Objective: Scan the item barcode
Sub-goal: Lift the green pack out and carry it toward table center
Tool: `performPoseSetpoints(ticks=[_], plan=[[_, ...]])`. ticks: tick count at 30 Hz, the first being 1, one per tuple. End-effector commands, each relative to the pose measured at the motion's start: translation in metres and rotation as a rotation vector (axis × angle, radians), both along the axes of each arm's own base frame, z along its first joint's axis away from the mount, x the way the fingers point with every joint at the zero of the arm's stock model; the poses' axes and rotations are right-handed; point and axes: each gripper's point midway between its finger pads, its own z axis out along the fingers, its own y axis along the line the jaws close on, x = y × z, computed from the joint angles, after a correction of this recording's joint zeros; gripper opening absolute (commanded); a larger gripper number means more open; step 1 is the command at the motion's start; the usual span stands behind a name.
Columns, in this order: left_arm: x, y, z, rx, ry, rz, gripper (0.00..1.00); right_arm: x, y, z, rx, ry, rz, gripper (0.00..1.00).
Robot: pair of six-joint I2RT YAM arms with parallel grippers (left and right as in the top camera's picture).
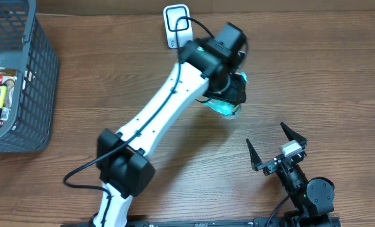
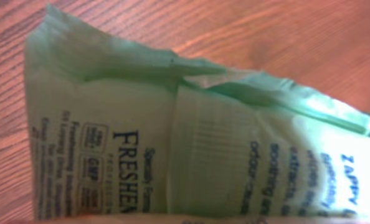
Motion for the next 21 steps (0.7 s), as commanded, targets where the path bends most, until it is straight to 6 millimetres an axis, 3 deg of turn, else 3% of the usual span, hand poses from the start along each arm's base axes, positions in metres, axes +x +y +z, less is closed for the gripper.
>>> performPoseSetpoints(ticks=[1,11,17,21], plan=[[0.010,-0.005,-0.014,0.082,-0.055,0.165,0.04,0.001,-0.002,-0.001,-0.002,-0.007,-0.012,1.00],[0.009,-0.036,-0.071,0.159,-0.050,0.361,0.04,0.001,-0.002,-0.001,-0.002,-0.007,-0.012,1.00],[0.008,-0.054,-0.106,0.173,-0.043,0.350,0.04,0.001,-0.002,-0.001,-0.002,-0.007,-0.012,1.00],[0.009,-0.062,-0.115,0.172,-0.061,0.344,0.05,0.001,-0.002,-0.001,-0.002,-0.007,-0.012,1.00]])
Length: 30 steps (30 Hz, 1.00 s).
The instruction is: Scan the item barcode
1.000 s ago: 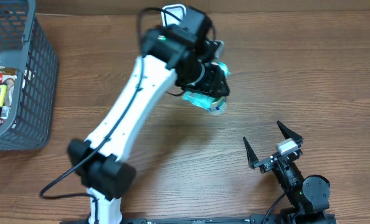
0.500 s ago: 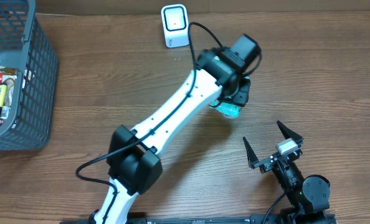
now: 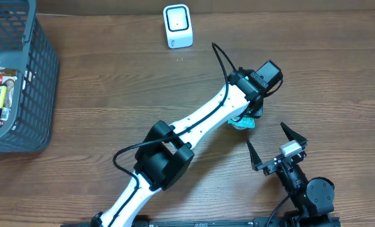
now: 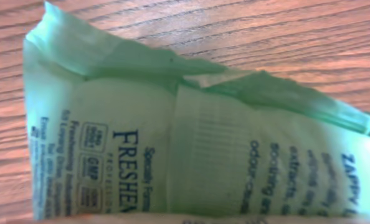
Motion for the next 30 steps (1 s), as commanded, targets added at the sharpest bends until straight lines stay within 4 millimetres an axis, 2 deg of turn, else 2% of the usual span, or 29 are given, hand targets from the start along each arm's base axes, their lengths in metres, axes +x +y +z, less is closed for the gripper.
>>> performPoseSetpoints(ticks=[1,3,4,5,7,11,12,15,19,25,30], plan=[[0.003,-0.005,0.002,0.001,-0.041,0.025,0.05,0.001,-0.002,-0.001,-0.002,-0.007,-0.012,1.00],[0.002,-0.008,0.001,0.000,-0.045,0.021,0.06,0.001,-0.002,-0.001,-0.002,-0.007,-0.012,1.00],[0.001,-0.010,0.001,-0.003,-0.046,0.017,0.11,0.001,-0.002,-0.001,-0.002,-0.007,-0.012,1.00],[0.000,-0.011,0.001,-0.004,-0.047,0.014,0.17,0.001,-0.002,-0.001,-0.002,-0.007,-0.013,1.00],[-0.001,-0.012,0.000,-0.002,-0.047,0.009,0.36,0.001,-0.002,-0.001,-0.002,-0.007,-0.012,1.00],[-0.002,-0.012,0.000,0.002,-0.045,-0.001,0.59,0.001,-0.002,-0.001,-0.002,-0.008,-0.013,1.00],[-0.002,-0.012,0.000,0.003,-0.046,-0.007,0.67,0.001,-0.002,-0.001,-0.002,-0.007,-0.012,1.00],[-0.002,-0.013,0.004,0.006,-0.059,-0.054,0.77,0.001,-0.002,-0.001,-0.002,-0.007,-0.012,1.00],[0.001,-0.015,0.024,-0.016,-0.080,-0.054,0.86,0.001,-0.002,-0.001,-0.002,-0.007,-0.013,1.00],[0.003,-0.018,0.071,-0.055,-0.129,-0.079,0.88,0.001,-0.002,-0.001,-0.002,-0.007,-0.012,1.00],[-0.002,-0.010,0.090,-0.051,-0.127,-0.078,0.88,0.001,-0.002,-0.001,-0.002,-0.007,-0.013,1.00]])
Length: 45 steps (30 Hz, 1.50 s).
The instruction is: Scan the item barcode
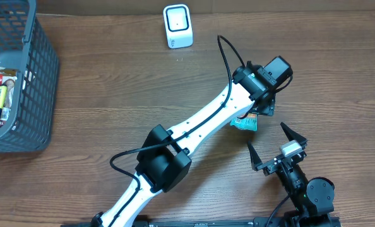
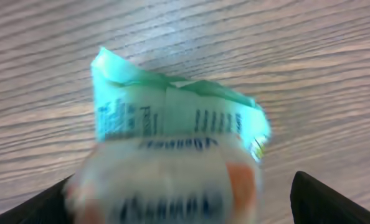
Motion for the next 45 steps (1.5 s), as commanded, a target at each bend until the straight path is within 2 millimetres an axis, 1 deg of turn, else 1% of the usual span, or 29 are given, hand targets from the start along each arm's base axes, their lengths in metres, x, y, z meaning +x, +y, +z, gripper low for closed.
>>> performPoseSetpoints(ticks=[1,2,5,7,10,15,18,20,25,29,36,40,45], plan=[[0.001,0.000,0.047,-0.046,-0.071,-0.023,0.86,0.001,-0.002,-0.001,-0.002,-0.007,-0.012,1.00],[0.001,0.002,0.046,-0.042,-0.067,-0.022,0.84,0.001,-0.002,-0.001,-0.002,-0.007,-0.012,1.00],[-0.002,0.009,0.043,-0.016,-0.046,-0.019,0.69,0.001,-0.002,-0.001,-0.002,-0.007,-0.012,1.00],[-0.002,0.013,0.042,-0.006,-0.039,-0.018,0.64,0.001,-0.002,-0.001,-0.002,-0.007,-0.012,1.00],[0.000,0.018,0.041,0.001,-0.031,-0.018,0.61,0.001,-0.002,-0.001,-0.002,-0.007,-0.012,1.00],[-0.003,0.020,0.040,0.003,-0.009,-0.028,0.61,0.001,-0.002,-0.001,-0.002,-0.007,-0.012,1.00],[-0.006,0.023,0.036,0.021,0.006,-0.028,0.49,0.001,-0.002,-0.001,-0.002,-0.007,-0.012,1.00],[-0.009,0.026,0.033,0.035,0.018,-0.029,0.44,0.001,-0.002,-0.001,-0.002,-0.007,-0.012,1.00],[-0.011,0.028,0.030,0.046,0.025,-0.029,0.43,0.001,-0.002,-0.001,-0.002,-0.007,-0.012,1.00],[-0.011,0.029,0.030,0.051,0.027,-0.028,0.47,0.001,-0.002,-0.001,-0.002,-0.007,-0.012,1.00],[-0.012,0.029,0.023,0.061,0.037,-0.029,0.49,0.001,-0.002,-0.001,-0.002,-0.007,-0.012,1.00],[-0.012,0.029,0.016,0.072,0.051,-0.030,0.48,0.001,-0.002,-0.001,-0.002,-0.007,-0.012,1.00],[-0.012,0.028,0.015,0.072,0.051,-0.030,0.48,0.001,-0.002,-0.001,-0.002,-0.007,-0.012,1.00]])
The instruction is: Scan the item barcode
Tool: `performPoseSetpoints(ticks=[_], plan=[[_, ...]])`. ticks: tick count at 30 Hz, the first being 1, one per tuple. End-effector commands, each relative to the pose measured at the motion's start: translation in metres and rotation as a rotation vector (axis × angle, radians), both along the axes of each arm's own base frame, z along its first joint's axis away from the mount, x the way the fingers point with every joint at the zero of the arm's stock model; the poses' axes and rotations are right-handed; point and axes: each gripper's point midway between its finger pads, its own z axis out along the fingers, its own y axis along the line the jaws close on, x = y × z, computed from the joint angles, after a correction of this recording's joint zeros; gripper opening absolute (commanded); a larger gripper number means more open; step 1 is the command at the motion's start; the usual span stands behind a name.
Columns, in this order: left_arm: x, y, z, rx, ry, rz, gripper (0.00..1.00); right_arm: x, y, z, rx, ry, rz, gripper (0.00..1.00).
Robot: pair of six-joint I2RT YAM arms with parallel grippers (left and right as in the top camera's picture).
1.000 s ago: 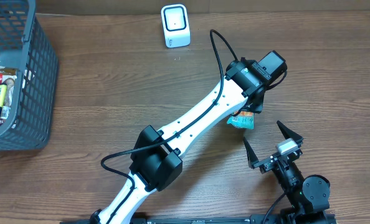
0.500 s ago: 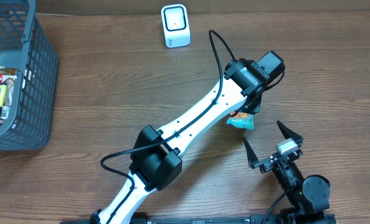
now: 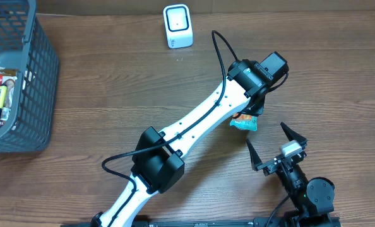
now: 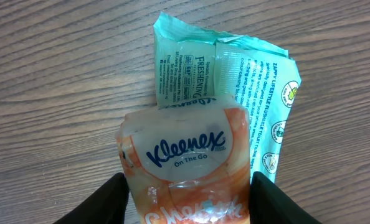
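Observation:
An orange and white Kleenex tissue pack (image 4: 184, 163) sits between the black fingers (image 4: 110, 200) of my left gripper (image 4: 186, 185), which touch both its sides. The pack overlaps a green wipes packet (image 4: 235, 81) that lies flat on the wooden table. From overhead, the left gripper (image 3: 252, 106) is over the right middle of the table, with the green packet (image 3: 244, 124) showing just below it and most of the tissue pack hidden. The white barcode scanner (image 3: 177, 26) stands at the far edge. My right gripper (image 3: 265, 133) rests open near the front right, holding nothing.
A grey mesh basket (image 3: 29, 75) with several packaged items stands at the left edge. The left arm's white links and black cable cross the table diagonally from the front left. The right arm's base sits at the front right.
The left gripper's fingers, then spread wide at the view's edges, now stand against both sides of the Kleenex pack. The wrist view has sharpened. The green packet lies where it was.
The left gripper held the green packet raised, below and right of the scanner. Then it was low over the right middle of the table with the packet. Then its fingers were wide apart, the packet lying flat with a Kleenex pack over it. Now the fingers flank the Kleenex pack.

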Motion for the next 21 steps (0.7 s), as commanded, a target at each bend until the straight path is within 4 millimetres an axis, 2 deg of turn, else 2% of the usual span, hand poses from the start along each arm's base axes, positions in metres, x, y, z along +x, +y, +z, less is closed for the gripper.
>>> performPoseSetpoints(ticks=[1,6,10,14,19,21], plan=[[0.001,0.002,-0.002,0.006,0.005,-0.004,0.47,0.001,-0.002,-0.001,-0.002,-0.007,-0.012,1.00],[0.001,0.002,-0.002,0.008,0.003,-0.013,0.51,0.001,-0.002,-0.001,-0.002,-0.007,-0.012,1.00],[0.004,0.000,0.001,0.014,-0.020,-0.101,0.53,0.001,-0.002,-0.001,-0.002,-0.007,-0.012,1.00],[0.008,-0.005,0.015,-0.013,-0.050,-0.110,0.56,0.001,-0.002,-0.001,-0.002,-0.007,-0.012,1.00],[0.010,-0.008,0.042,-0.058,-0.093,-0.109,0.57,0.001,-0.002,-0.001,-0.002,-0.007,-0.012,1.00],[0.009,-0.008,0.046,-0.062,-0.093,-0.110,0.49,0.001,-0.002,-0.001,-0.002,-0.007,-0.012,1.00]])
